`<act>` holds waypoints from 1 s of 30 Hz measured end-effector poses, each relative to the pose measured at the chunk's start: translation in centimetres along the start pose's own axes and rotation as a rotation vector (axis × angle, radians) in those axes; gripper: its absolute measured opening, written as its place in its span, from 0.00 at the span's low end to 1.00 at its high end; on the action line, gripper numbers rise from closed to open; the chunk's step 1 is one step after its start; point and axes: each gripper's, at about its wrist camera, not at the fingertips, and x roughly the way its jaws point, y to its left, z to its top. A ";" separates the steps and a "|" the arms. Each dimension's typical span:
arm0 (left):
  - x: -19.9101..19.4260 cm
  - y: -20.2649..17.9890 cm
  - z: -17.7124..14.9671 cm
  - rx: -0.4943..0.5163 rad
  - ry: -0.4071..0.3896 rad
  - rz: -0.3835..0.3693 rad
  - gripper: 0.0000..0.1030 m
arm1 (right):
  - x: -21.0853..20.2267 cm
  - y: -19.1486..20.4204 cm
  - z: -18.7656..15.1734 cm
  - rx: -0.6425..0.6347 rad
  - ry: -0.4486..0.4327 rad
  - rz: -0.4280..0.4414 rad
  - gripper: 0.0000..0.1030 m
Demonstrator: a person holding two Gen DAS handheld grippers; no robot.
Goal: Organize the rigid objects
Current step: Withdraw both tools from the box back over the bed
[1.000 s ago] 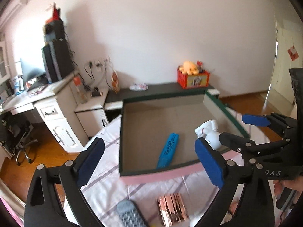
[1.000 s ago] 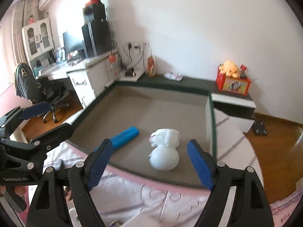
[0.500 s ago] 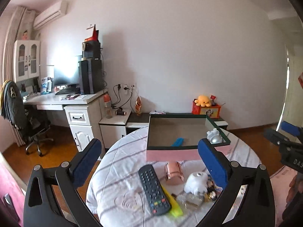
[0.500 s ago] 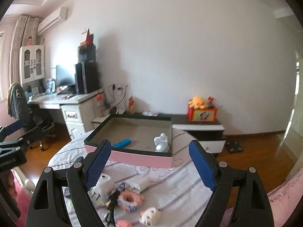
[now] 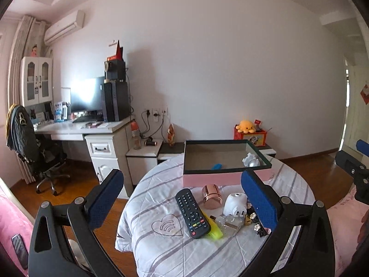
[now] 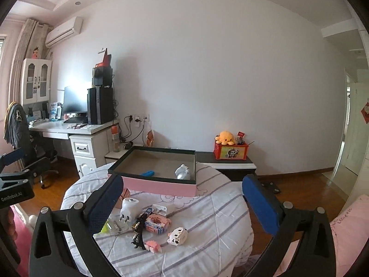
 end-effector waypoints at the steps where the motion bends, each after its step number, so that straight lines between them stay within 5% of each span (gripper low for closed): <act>1: -0.1 -0.1 0.0 0.003 0.001 -0.001 1.00 | -0.2 -0.1 0.0 -0.002 -0.002 -0.005 1.00; 18: 0.9 0.4 -1.7 0.003 0.061 0.003 1.00 | 0.4 -0.8 -1.6 0.003 0.047 -0.029 1.00; 30: 10.4 0.3 -8.4 -0.007 0.349 -0.025 1.00 | 7.5 -1.8 -8.1 0.020 0.285 -0.009 1.00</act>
